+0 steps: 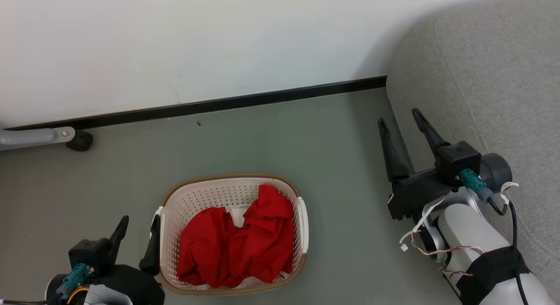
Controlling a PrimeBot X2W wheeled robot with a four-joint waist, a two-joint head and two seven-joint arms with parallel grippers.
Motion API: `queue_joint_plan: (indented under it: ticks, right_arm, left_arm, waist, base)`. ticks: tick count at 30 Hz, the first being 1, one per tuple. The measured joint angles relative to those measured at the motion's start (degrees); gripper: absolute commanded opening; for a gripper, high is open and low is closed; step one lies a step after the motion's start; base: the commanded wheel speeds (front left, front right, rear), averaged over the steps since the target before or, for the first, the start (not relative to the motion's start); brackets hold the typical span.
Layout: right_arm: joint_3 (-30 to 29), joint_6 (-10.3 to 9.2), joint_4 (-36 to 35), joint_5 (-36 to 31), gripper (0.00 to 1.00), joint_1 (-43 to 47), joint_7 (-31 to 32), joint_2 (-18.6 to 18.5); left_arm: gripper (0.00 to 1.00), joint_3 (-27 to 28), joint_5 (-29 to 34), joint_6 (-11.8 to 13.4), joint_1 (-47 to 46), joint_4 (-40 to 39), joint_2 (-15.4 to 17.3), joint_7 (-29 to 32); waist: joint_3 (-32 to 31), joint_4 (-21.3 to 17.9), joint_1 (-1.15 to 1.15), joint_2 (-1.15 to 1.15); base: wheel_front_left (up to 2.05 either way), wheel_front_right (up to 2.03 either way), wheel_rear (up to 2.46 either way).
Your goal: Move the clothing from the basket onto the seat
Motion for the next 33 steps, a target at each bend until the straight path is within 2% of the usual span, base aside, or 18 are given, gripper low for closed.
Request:
queue_joint_plan:
  ticks: [11, 23, 33]
  right_arm:
    - [-4.3, -0.01, -3.6, -6.2, 1.00, -0.6, 0.0, 3.1]
    - [-7.1, -0.01, -9.0, -13.0, 1.00, -3.7, -0.3, 4.9]
    - [-6.5, -0.01, -14.3, -17.8, 1.00, -6.6, -0.4, 5.4]
  left_arm:
    - [1.00, -1.8, 0.1, -0.5, -0.8, -0.5, 0.7, 0.0]
    - [1.00, -8.0, -2.6, -0.5, -6.1, -3.0, 5.0, 0.0]
    - [1.00, -14.2, -5.5, -0.9, -11.6, -3.6, 8.5, 0.0]
  waist:
    - [7.0, -0.9, 0.00, 0.00]
    - [16.2, -1.8, 0.01, 0.00]
    - [23.5, -3.1, 0.01, 0.00]
  base:
    - [0.00, 0.00, 0.00]
    - [0.00, 0.00, 0.00]
    - [0.00, 0.00, 0.00]
